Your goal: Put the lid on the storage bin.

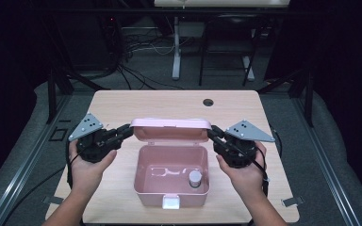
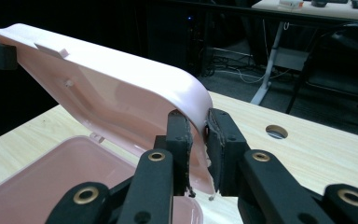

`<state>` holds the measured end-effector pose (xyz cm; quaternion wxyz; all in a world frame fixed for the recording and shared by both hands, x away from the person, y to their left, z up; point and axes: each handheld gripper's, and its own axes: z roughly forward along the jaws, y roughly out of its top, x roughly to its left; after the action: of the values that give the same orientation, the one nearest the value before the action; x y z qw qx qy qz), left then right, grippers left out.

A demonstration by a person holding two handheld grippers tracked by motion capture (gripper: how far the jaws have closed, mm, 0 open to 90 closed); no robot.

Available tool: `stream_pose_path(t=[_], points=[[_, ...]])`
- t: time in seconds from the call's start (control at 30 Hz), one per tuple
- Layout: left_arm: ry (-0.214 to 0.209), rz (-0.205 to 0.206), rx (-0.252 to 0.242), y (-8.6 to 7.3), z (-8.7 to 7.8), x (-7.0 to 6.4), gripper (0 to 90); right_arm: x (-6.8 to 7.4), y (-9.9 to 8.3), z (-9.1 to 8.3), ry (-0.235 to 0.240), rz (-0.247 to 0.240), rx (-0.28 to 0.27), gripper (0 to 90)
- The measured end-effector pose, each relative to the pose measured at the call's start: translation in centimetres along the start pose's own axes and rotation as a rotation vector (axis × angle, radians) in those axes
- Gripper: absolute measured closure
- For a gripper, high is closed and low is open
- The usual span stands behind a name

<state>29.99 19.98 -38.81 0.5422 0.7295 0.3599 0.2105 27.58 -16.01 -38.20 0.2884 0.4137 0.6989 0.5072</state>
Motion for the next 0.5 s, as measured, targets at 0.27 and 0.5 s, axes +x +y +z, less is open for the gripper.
stream_pose_path(t=[0.27,0.5], points=[[-0.008,-0.001,0.008,-0.4,-0.4,-0.3,79.6,0.2,-0.6,-0.5,0.011,0.010,0.008,78.3],[-0.013,-0.005,0.011,-0.8,-0.6,-0.5,78.5,0.6,-1.1,-0.9,0.010,0.004,0.004,78.1]])
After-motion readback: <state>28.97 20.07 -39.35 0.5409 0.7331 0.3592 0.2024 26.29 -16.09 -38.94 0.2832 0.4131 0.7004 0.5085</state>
